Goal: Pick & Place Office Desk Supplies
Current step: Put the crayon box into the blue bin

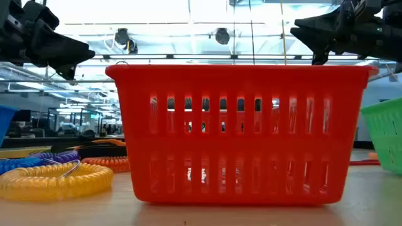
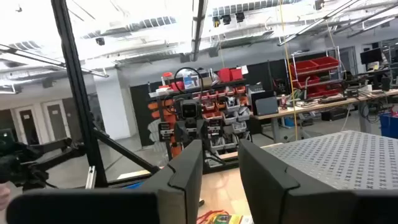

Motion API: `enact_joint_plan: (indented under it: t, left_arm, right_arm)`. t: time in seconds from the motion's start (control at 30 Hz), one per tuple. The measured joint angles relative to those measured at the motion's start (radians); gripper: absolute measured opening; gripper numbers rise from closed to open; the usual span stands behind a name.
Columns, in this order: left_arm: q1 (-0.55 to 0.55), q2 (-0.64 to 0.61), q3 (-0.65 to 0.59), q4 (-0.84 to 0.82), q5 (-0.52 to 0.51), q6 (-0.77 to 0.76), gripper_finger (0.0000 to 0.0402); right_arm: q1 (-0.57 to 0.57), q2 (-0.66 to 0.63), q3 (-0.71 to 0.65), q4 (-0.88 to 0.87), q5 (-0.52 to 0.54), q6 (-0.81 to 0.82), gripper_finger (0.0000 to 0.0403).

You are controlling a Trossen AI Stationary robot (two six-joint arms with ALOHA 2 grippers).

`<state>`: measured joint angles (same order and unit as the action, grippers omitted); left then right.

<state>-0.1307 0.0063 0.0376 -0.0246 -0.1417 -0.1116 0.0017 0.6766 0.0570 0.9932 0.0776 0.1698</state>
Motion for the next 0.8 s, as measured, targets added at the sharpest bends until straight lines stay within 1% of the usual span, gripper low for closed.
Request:
enact_joint_plan:
  t: [0.17,0.27,0.33,0.5,0.67,0.8]
  left_arm:
    - [0.000,0.035,0.017,-0.025,-0.018,0.032,0.0118]
    - [0.000,0.086,0.072,-0.071,-0.021,0.074,0.0118]
    - [0.000,0.128,0.118,-0.135,-0.034,0.078,0.0118]
    - [0.000,0.274,0.259,-0.320,-0.051,0.079,0.0118]
    - [-0.027,0.448,0.373,-0.344,-0.038,0.068,0.0118]
    - [-0.085,0.603,0.451,-0.362,-0.034,0.064,0.0118]
  right_arm:
    - [0.000,0.013,0.000,0.005,0.016,-0.006,0.0094]
    - [-0.001,0.014,0.000,0.005,0.036,-0.001,0.0093]
    - [-0.001,0.014,0.000,0.005,0.053,0.000,0.0093]
    - [-0.001,0.014,0.000,0.005,0.060,0.001,0.0093]
    - [-0.001,0.014,0.000,0.000,0.060,0.001,0.0093]
    - [-0.001,0.018,0.000,-0.002,0.060,0.002,0.0094]
